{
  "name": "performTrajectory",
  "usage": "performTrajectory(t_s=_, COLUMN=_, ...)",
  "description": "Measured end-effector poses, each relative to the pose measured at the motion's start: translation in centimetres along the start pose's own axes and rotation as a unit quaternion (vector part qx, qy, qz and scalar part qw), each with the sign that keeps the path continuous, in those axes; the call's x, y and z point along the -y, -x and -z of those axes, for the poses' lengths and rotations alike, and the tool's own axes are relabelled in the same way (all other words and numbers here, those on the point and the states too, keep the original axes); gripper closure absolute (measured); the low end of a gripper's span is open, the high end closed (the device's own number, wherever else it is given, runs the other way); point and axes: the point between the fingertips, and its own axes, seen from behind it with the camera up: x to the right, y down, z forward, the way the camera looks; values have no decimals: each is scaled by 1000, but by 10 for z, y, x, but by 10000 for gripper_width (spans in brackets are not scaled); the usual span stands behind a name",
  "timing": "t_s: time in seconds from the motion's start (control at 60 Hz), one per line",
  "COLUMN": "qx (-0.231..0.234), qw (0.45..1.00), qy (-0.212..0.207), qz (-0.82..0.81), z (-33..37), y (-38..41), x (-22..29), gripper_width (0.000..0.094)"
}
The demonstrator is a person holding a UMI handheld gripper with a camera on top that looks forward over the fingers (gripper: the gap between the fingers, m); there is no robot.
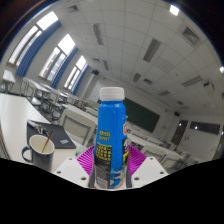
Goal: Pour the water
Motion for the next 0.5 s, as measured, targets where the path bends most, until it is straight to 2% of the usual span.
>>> performTrajectory(t_s=0.117, qx=74, qw=981, qy=27, qz=-178, z=-2, y=33, x=-44, gripper_width=521)
performTrajectory(t_s=0.167, qx=78, qw=975, qy=46, qz=-204, z=-13, y=39, x=-69, gripper_width=520)
performTrajectory(t_s=0.317, qx=120, qw=961, qy=66, qz=-242, z=-10, y=64, x=-93, gripper_width=519)
performTrajectory(t_s=0.5, qx=121, qw=967, qy=54, qz=-218, z=-9, y=54, x=-90, gripper_width=519)
